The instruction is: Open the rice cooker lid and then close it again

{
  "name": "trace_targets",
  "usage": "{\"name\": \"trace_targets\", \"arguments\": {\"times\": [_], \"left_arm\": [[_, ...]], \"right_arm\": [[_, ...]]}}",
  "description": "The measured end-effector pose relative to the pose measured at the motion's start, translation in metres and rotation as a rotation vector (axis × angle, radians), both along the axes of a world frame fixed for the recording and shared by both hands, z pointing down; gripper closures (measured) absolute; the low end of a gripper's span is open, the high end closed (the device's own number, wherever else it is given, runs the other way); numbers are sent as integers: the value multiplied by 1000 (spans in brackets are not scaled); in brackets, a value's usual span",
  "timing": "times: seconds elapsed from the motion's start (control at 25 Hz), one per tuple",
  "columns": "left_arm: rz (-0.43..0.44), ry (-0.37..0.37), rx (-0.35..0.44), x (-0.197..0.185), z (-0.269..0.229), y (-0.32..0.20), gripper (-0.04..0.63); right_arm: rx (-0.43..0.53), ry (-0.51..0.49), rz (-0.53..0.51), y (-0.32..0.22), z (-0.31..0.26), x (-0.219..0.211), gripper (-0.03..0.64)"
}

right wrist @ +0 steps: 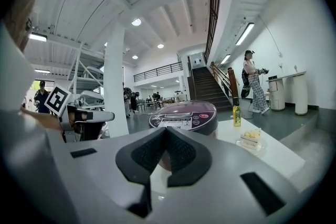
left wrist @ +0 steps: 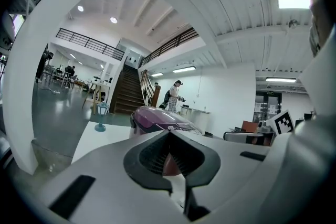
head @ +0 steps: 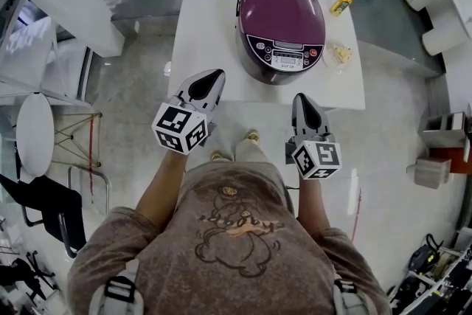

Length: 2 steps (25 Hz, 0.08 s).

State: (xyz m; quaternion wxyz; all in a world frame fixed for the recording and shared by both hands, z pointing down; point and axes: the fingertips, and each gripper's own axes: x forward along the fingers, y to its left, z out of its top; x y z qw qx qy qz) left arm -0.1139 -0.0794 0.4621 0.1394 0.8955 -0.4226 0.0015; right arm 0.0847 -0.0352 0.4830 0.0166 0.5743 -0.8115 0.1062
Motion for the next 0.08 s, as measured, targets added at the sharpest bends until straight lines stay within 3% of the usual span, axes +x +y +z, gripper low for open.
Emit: {"name": "trace_targets", "arguments": {"times": [0.08], "left_arm": [[0,0,-3,0,1,0,574]], "right_arm": [[1,2,-3,-1,0,0,617]]}}
